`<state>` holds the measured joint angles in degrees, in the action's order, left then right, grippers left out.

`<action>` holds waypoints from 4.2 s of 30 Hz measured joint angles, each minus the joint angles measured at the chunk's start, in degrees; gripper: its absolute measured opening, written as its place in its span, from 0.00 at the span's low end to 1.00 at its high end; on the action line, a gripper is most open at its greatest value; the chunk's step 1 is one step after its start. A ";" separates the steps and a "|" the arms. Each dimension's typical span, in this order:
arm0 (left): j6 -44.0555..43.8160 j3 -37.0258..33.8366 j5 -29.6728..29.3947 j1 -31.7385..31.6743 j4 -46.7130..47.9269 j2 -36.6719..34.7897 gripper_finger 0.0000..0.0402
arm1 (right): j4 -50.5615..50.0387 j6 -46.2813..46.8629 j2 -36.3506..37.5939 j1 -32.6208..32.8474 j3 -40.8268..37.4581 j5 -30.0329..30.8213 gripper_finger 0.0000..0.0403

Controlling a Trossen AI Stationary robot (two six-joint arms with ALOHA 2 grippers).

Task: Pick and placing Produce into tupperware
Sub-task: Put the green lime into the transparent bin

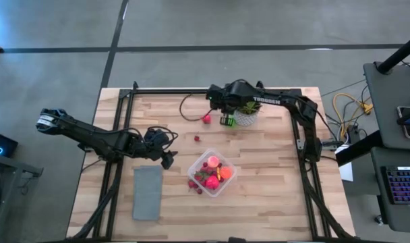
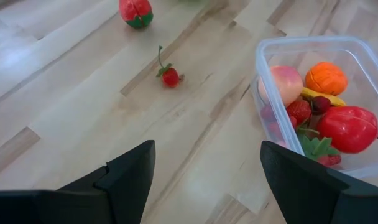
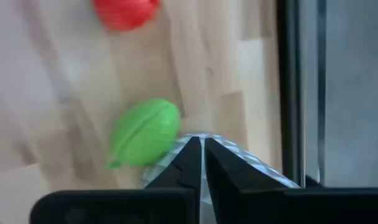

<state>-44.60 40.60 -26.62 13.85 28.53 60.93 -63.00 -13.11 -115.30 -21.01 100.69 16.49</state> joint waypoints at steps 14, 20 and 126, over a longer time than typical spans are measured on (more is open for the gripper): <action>-0.07 0.00 -0.87 0.00 -1.08 0.01 0.69 | 0.24 -2.45 -10.27 1.31 5.61 10.40 0.02; -0.09 0.00 -0.86 0.00 -1.09 0.00 0.69 | -9.28 4.30 -15.49 -2.42 13.56 0.52 0.02; 12.02 0.00 -3.76 -3.72 8.46 0.00 0.69 | 1.62 108.21 1.76 20.76 -18.46 7.17 0.65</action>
<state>-32.58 40.60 -30.39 10.13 37.00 60.93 -61.38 95.10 -113.54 -0.25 82.24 23.66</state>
